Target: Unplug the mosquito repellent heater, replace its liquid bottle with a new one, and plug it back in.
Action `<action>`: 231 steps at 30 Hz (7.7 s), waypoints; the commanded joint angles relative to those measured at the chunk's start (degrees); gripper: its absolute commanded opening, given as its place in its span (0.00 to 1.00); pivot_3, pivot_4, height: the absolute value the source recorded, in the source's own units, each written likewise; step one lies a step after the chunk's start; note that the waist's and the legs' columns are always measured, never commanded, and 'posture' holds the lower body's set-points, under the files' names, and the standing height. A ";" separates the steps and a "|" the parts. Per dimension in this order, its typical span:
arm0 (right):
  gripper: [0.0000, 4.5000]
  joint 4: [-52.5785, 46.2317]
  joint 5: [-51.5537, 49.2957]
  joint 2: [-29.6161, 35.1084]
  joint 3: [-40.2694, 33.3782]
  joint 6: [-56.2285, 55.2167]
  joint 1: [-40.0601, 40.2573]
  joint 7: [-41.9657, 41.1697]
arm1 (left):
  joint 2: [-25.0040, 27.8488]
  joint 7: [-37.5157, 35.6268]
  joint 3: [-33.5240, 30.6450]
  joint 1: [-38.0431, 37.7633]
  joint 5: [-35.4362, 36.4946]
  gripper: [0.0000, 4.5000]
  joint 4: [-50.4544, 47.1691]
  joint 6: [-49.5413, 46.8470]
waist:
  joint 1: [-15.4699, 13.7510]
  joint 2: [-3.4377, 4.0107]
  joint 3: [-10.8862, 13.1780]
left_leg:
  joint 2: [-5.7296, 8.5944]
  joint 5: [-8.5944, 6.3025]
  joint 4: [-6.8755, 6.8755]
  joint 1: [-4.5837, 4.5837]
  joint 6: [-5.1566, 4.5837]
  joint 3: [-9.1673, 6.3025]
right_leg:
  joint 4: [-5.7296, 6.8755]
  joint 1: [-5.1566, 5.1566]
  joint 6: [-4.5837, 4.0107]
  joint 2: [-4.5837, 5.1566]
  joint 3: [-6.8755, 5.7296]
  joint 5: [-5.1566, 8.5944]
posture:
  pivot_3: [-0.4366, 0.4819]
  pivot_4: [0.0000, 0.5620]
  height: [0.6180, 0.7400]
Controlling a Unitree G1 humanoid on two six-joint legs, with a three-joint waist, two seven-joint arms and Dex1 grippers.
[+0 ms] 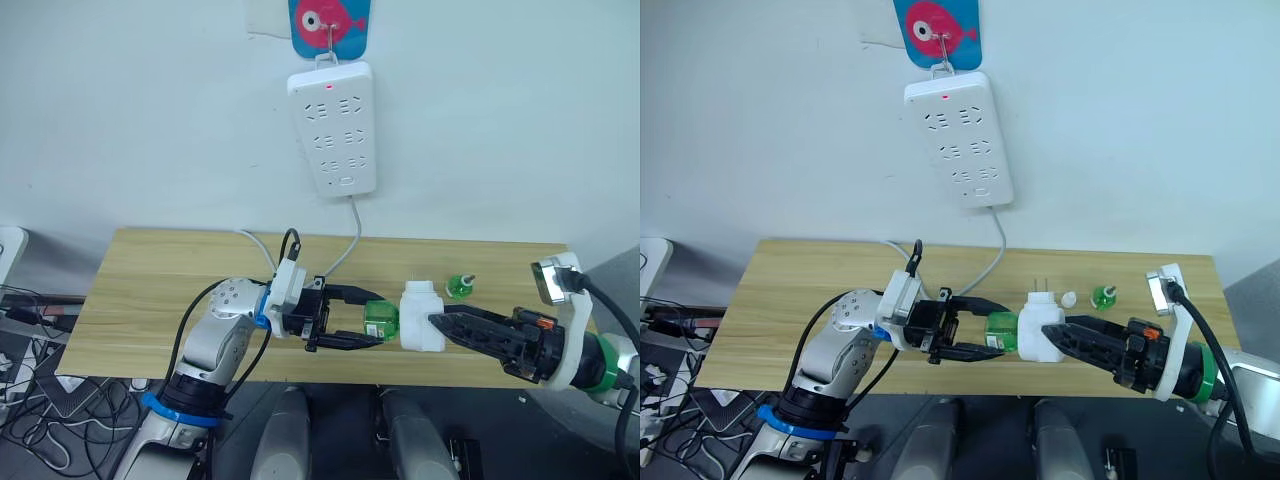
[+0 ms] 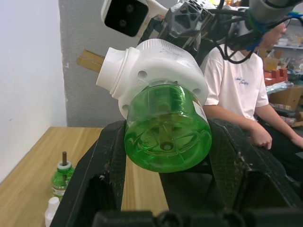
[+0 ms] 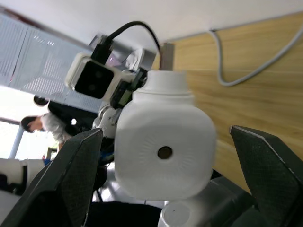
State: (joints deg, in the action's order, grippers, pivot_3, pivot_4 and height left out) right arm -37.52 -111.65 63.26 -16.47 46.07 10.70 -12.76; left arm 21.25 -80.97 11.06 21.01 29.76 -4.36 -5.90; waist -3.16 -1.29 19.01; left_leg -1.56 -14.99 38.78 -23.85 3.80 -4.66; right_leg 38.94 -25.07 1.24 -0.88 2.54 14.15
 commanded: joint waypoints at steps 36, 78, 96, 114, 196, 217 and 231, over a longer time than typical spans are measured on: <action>0.66 2.43 -1.35 -1.69 4.36 0.28 -5.13 7.75 | 4.89 4.64 0.11 2.13 -6.80 1.00 -2.09 2.30 | -0.06 0.00 0.00 | -0.02 0.00 0.00 0.01 0.00 -0.01 | 0.04 -0.01 -0.20 0.00 -0.01 -0.12 | 0.68 0.52 1.00; 0.66 -2.48 -1.35 -6.39 18.37 -4.98 -20.65 42.55 | -0.06 21.31 14.14 12.19 -33.86 0.96 7.95 17.14 | 0.10 0.05 -0.84 | 0.04 0.01 0.01 -0.04 -0.02 0.01 | 0.07 -0.05 -0.33 0.11 -0.02 -0.19 | 0.66 0.42 1.00; 0.82 -3.69 -1.35 -5.83 16.84 -6.70 -22.48 41.55 | -1.02 20.29 12.88 11.70 -31.53 0.50 9.07 15.14 | 0.08 0.01 -1.87 | 0.04 0.01 0.01 -0.04 -0.03 0.00 | 0.08 -0.04 -0.33 0.10 -0.03 -0.20 | 0.66 0.41 1.00; 1.00 -22.46 27.23 -7.49 13.68 -11.59 -13.87 44.28 | -13.09 31.15 2.76 4.37 -14.42 0.50 2.16 -0.31 | 0.51 -0.01 -1.91 | 0.04 0.02 0.03 -0.01 0.00 -0.07 | 0.09 -0.01 -0.32 0.10 -0.07 -0.19 | 0.60 0.46 1.00; 0.64 -17.61 62.83 -37.58 14.46 6.30 -25.83 29.00 | -3.43 14.74 -11.87 28.94 -10.34 0.96 40.57 12.28 | -0.91 0.03 -4.78 | 0.11 -0.01 -0.02 0.05 -0.05 0.01 | 0.12 0.01 -0.35 0.03 -0.08 -0.20 | 0.68 0.39 1.00; 0.64 -12.27 67.67 -43.05 23.00 10.46 -33.46 26.35 | -3.72 16.12 -13.58 28.63 -7.98 0.30 33.81 1.91 | -0.25 0.01 -4.77 | 0.10 -0.01 -0.02 0.02 -0.05 -0.12 | 0.10 0.01 -0.35 0.02 -0.18 -0.19 | 0.68 0.42 1.00; 0.64 -9.08 75.55 -46.08 21.86 11.45 -38.11 24.89 | -3.27 15.64 -13.45 27.91 -8.09 0.30 32.81 1.85 | -0.24 0.01 -4.77 | 0.12 -0.01 -0.04 -0.01 -0.05 -0.11 | 0.08 -0.02 -0.35 0.05 -0.18 -0.19 | 0.70 0.40 1.00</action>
State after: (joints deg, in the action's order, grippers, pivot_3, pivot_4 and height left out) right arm -44.35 -36.99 17.45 6.73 57.97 -25.94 12.68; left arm 17.89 -64.16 -3.15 48.67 21.61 31.88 -4.71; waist -3.40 -1.28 14.24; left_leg -1.44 -15.00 38.74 -23.87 3.75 -4.77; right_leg 39.02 -25.09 0.89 -0.83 2.35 13.96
